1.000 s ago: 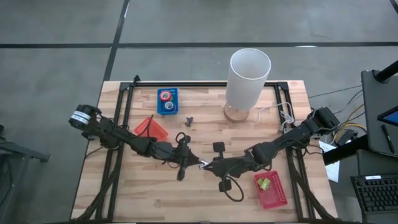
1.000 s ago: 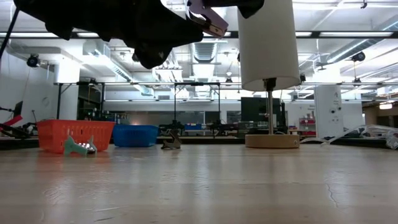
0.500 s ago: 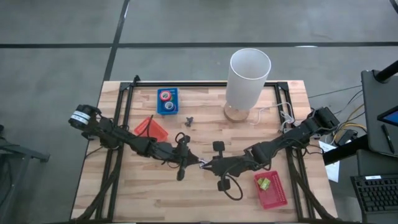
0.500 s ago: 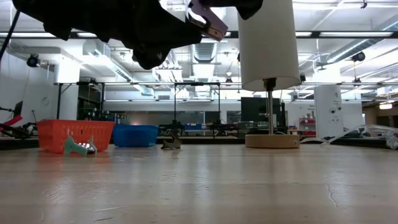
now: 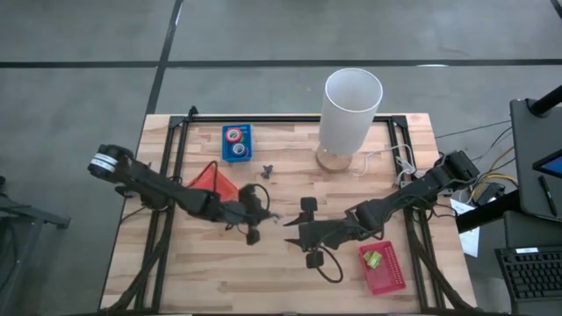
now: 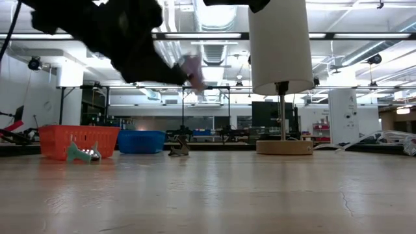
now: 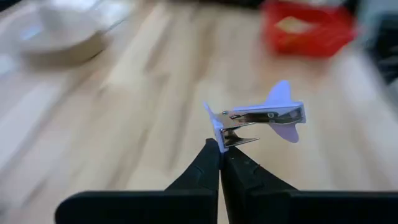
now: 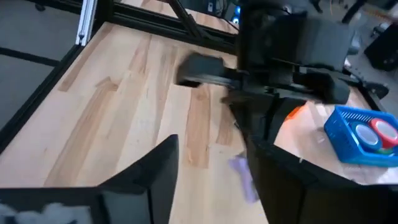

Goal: Pick and place Stapler, Stapler remover, tape
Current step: Put the purple staple remover into the orange bin, then put the light blue staple remover into the orange bin

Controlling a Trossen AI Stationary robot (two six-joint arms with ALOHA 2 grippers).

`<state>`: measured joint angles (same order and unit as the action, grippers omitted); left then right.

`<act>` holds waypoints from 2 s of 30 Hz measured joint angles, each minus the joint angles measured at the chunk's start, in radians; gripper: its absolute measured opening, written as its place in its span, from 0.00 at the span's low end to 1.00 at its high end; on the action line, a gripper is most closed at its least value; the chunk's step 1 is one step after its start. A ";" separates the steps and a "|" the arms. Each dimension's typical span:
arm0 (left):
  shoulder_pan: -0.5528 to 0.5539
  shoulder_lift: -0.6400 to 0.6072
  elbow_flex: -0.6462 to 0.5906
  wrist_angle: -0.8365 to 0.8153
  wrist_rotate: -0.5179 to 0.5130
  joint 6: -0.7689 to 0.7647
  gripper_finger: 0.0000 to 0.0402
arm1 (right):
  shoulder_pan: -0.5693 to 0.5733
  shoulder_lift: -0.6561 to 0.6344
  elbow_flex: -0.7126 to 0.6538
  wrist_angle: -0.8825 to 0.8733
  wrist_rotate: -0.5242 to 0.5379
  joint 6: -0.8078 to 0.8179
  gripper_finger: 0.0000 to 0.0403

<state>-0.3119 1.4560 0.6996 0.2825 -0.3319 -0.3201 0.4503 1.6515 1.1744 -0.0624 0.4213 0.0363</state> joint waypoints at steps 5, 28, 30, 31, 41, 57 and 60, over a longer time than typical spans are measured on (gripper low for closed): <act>-0.015 -0.121 0.000 -0.412 -0.189 -0.144 0.01 | -0.005 -0.001 0.001 0.001 0.000 -0.062 0.50; -0.020 -0.112 -0.001 -1.324 -0.449 -0.520 0.02 | -0.017 -0.003 -0.017 -0.001 -0.002 -0.036 0.46; -0.008 -0.072 -0.001 -1.326 -0.421 -0.516 0.02 | -0.017 -0.003 -0.017 -0.001 -0.002 -0.036 0.46; -0.002 -0.055 -0.001 -1.328 -0.411 -0.509 0.02 | -0.017 -0.003 -0.017 -0.001 -0.002 -0.036 0.46; 0.024 0.027 -0.001 -1.337 -0.405 -0.512 0.07 | -0.017 -0.003 -0.017 -0.009 -0.002 -0.036 0.45; -0.009 -0.021 0.150 -1.310 -0.319 -0.426 0.29 | -0.017 -0.003 -0.017 -0.010 -0.002 -0.028 0.43; -0.050 -0.022 0.184 -1.223 -0.236 -0.301 0.30 | -0.017 -0.003 -0.017 -0.010 -0.002 -0.028 0.44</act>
<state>-0.3624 1.4342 0.8838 -0.9407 -0.5677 -0.6209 0.4335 1.6489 1.1572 -0.0727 0.4191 0.0086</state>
